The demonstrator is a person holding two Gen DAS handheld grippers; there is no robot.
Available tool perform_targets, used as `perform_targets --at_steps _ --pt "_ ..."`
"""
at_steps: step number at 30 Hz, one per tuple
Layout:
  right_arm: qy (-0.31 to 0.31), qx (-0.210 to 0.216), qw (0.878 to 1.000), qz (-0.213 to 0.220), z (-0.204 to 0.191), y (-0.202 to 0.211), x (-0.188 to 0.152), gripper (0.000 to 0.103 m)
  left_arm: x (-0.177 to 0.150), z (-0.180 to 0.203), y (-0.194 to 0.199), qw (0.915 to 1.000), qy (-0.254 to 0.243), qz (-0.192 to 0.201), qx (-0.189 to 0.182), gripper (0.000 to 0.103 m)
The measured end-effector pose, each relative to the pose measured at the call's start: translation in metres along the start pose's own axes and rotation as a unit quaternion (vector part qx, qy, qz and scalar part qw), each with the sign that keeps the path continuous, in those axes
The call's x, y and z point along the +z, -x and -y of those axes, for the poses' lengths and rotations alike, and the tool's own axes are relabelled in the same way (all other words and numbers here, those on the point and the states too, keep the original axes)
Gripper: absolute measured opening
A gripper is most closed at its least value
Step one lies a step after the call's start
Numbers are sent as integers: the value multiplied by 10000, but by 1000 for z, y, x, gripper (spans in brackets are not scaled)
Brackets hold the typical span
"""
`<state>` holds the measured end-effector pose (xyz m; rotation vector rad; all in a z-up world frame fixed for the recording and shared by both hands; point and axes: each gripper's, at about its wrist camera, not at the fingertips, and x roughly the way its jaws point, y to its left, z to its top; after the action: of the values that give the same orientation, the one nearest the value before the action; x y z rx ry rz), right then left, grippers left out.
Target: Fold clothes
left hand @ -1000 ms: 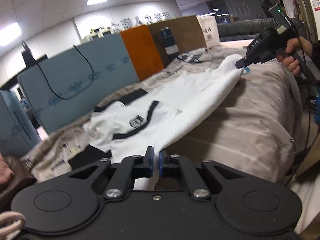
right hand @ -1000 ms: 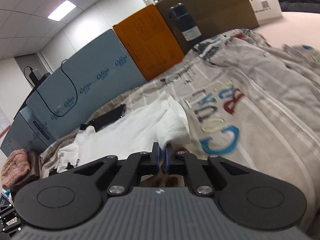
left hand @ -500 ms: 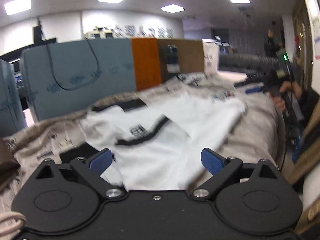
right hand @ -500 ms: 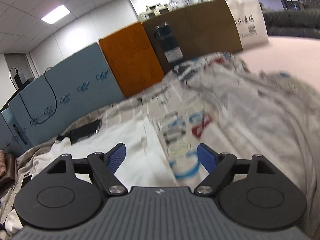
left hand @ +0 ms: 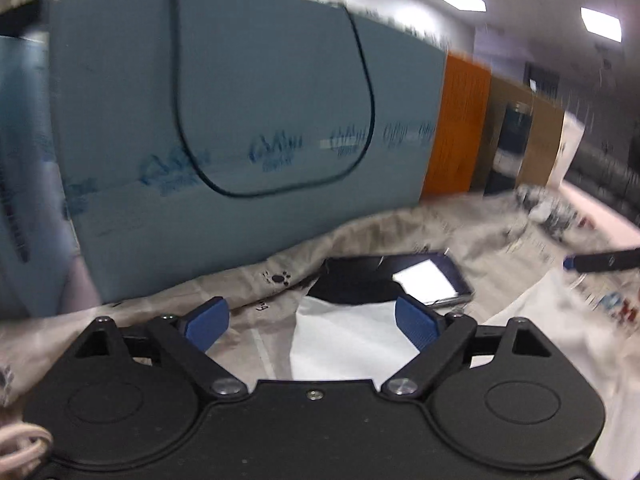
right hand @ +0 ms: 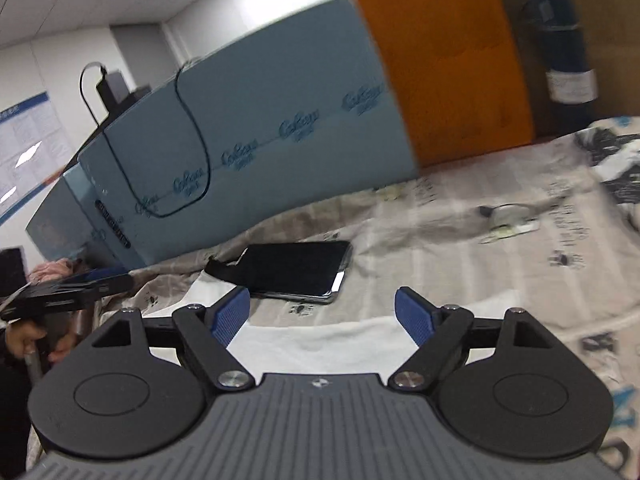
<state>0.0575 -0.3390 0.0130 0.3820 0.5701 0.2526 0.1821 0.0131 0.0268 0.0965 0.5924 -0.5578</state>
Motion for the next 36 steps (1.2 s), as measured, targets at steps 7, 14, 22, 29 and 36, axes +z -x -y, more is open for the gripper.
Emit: perform_targets --at_steps 7,14,22,29,36 --pt "-302 640 9932 -928 -37 -108 9 71 -10 0 -53 9967 -401 -691 -145 22" --pt "-112 290 9935 -1095 -66 -148 -17 10 -17 19 -49 9943 -1042 151 -154 3" --pt "350 -173 9981 -476 -70 -135 -29 11 -16 22 -76 9913 -1297 209 66 9" --pt "253 -68 9990 -373 -63 -129 -32 27 -5 5 -57 9967 -429 42 693 39" --pt "306 -91 9991 -282 -63 -130 -24 47 -21 26 5 9929 115 -197 1167 89"
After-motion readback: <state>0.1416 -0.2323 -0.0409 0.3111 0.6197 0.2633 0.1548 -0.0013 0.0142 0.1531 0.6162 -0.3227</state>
